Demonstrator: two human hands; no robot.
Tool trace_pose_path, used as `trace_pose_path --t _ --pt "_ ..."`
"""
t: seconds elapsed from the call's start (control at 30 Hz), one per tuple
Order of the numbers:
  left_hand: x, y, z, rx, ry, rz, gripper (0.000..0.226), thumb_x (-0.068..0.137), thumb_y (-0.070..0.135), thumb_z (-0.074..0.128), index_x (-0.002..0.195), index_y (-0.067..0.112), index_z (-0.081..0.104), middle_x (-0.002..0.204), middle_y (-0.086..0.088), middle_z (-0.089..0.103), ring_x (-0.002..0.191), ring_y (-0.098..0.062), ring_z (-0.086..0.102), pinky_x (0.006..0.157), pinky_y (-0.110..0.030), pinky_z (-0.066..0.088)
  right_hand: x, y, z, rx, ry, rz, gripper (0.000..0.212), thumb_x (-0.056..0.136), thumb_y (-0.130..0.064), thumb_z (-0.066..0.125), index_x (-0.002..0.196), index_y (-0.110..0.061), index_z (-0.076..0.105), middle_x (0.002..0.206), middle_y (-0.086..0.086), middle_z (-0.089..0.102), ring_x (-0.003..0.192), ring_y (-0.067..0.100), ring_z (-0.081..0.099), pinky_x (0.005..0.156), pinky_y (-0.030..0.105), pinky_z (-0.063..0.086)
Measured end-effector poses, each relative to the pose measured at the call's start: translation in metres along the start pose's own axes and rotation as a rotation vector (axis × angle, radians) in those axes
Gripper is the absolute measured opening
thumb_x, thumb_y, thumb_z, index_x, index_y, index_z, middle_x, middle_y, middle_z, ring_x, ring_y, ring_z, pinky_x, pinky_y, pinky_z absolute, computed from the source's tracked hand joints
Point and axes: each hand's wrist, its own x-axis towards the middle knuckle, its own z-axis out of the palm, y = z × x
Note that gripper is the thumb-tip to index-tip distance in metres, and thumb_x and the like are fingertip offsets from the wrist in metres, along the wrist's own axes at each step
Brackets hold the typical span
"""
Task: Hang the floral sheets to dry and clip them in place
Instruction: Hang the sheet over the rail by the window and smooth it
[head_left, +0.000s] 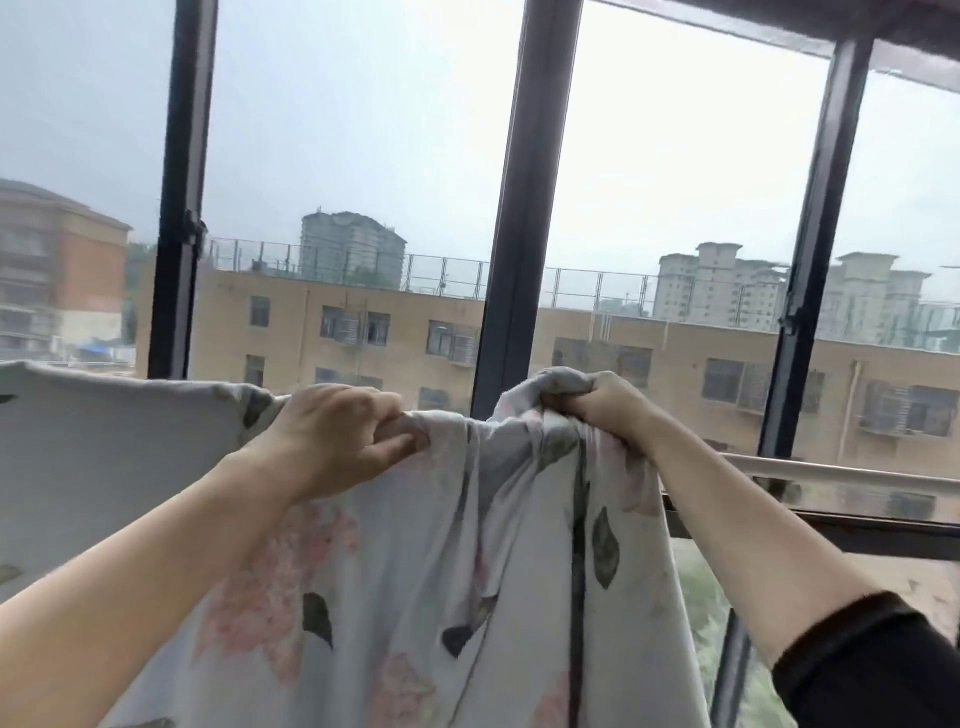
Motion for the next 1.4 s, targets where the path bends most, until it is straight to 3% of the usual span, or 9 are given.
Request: trace_pose_path --t 0.13,0.27,0.53,0.77,1.0,1.1,1.2,1.27,1.4 --pt "0.013 0.029 0.005 0.086 -0.144 -0.158 0.073 0.070 0.085 0.006 0.083 0.030 0.052 0.091 0.008 0.058 0.091 -0.016 0.055 0.081 -0.034 0.039 0.019 0.015 0.001 -0.047 -0.113 0.058 0.023 0.081 -0.030 0.070 0.093 -0.011 0.074 0.089 0.003 0.072 0.085 0.016 0.066 0.081 0.030 0.053" --pt "0.049 0.092 0.021 -0.100 -0.117 -0.157 0.059 0.093 0.060 0.033 0.142 0.028 0.038 0.143 0.002 0.047 0.132 -0.020 0.041 0.109 -0.036 0.029 0.037 0.025 0.006 -0.039 -0.211 0.148 0.023 0.079 -0.025 0.066 0.091 -0.006 0.071 0.087 0.005 0.071 0.078 0.017 0.065 0.069 0.030 0.054" --pt "0.074 0.119 0.052 -0.150 -0.044 -0.183 0.037 0.095 0.054 0.040 0.096 0.031 0.068 0.100 0.005 0.072 0.100 -0.020 0.062 0.083 -0.032 0.037 0.037 0.037 -0.011 0.042 -0.169 0.131 0.041 0.075 -0.037 0.073 0.094 -0.002 0.066 0.086 0.008 0.066 0.083 0.021 0.063 0.064 0.027 0.046" --pt "0.075 0.111 0.048 -0.144 -0.101 -0.235 0.039 0.096 0.055 0.036 0.107 0.034 0.067 0.107 0.007 0.071 0.108 -0.021 0.060 0.094 -0.035 0.035 -0.075 0.072 -0.026 0.126 0.435 -0.407 0.012 0.086 -0.020 0.067 0.097 -0.022 0.062 0.093 -0.006 0.061 0.078 0.002 0.055 0.071 0.017 0.048" --pt "0.071 0.123 0.045 -0.143 -0.114 -0.216 0.037 0.098 0.051 0.035 0.104 0.032 0.066 0.109 0.005 0.070 0.108 -0.022 0.059 0.097 -0.037 0.032 -0.152 0.116 0.039 0.096 0.081 -0.001 0.071 0.070 -0.048 0.077 0.127 -0.026 0.042 0.115 -0.008 0.043 0.105 0.009 0.047 0.087 0.023 0.045" --pt "0.069 0.120 0.044 -0.135 -0.092 -0.212 0.037 0.098 0.051 0.035 0.106 0.035 0.067 0.112 0.004 0.070 0.110 -0.023 0.059 0.098 -0.038 0.032 -0.167 0.122 0.063 0.090 -0.013 0.116 0.061 0.068 -0.042 0.075 0.120 -0.030 0.046 0.106 -0.009 0.054 0.098 0.012 0.053 0.079 0.027 0.047" --pt "0.068 0.117 0.044 -0.133 -0.091 -0.210 0.037 0.097 0.052 0.035 0.111 0.038 0.066 0.117 0.005 0.068 0.114 -0.023 0.057 0.099 -0.039 0.033 -0.169 0.129 0.071 0.070 -0.008 0.128 0.009 0.083 -0.026 0.066 0.086 -0.022 0.059 0.080 -0.006 0.063 0.076 0.017 0.059 0.061 0.030 0.044" --pt "0.068 0.115 0.045 -0.137 -0.095 -0.209 0.038 0.098 0.052 0.034 0.113 0.038 0.065 0.119 0.005 0.067 0.115 -0.023 0.057 0.099 -0.040 0.031 -0.171 0.134 0.065 0.144 -0.006 0.116 0.027 0.089 -0.023 0.063 0.064 -0.020 0.053 0.063 -0.008 0.057 0.059 0.011 0.050 0.054 0.029 0.037" --pt "0.068 0.115 0.043 -0.137 -0.102 -0.204 0.039 0.098 0.052 0.032 0.115 0.038 0.064 0.119 0.003 0.067 0.114 -0.024 0.057 0.098 -0.039 0.029 -0.183 0.131 0.037 0.199 0.080 0.112 0.033 0.092 -0.024 0.061 0.061 -0.017 0.053 0.059 -0.007 0.055 0.054 0.011 0.047 0.053 0.029 0.036"
